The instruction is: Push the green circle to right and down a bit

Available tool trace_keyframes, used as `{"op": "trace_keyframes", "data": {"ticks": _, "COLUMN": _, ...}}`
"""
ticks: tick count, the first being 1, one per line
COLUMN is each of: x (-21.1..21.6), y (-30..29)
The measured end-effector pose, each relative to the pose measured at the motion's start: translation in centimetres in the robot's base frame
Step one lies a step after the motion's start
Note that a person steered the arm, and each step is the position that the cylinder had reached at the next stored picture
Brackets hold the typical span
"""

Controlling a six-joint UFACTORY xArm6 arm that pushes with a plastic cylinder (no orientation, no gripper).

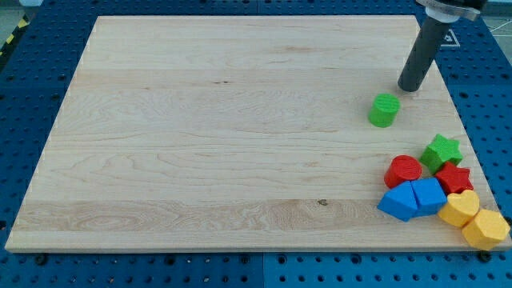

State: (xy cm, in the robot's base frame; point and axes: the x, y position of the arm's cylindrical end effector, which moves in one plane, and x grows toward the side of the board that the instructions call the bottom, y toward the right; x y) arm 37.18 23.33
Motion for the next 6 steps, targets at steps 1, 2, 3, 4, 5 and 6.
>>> {"op": "trace_keyframes", "data": {"ticks": 1, "x": 0.6, "y": -5.0}}
{"op": "trace_keyframes", "data": {"ticks": 2, "x": 1.8, "y": -8.0}}
{"op": "trace_keyframes", "data": {"ticks": 3, "x": 2.2, "y": -8.6}}
{"op": "trace_keyframes", "data": {"ticks": 4, "x": 3.0, "y": -8.4}}
{"op": "trace_keyframes", "data": {"ticks": 5, "x": 5.5, "y": -7.1}}
{"op": "trace_keyframes", "data": {"ticks": 6, "x": 6.9, "y": -6.8}}
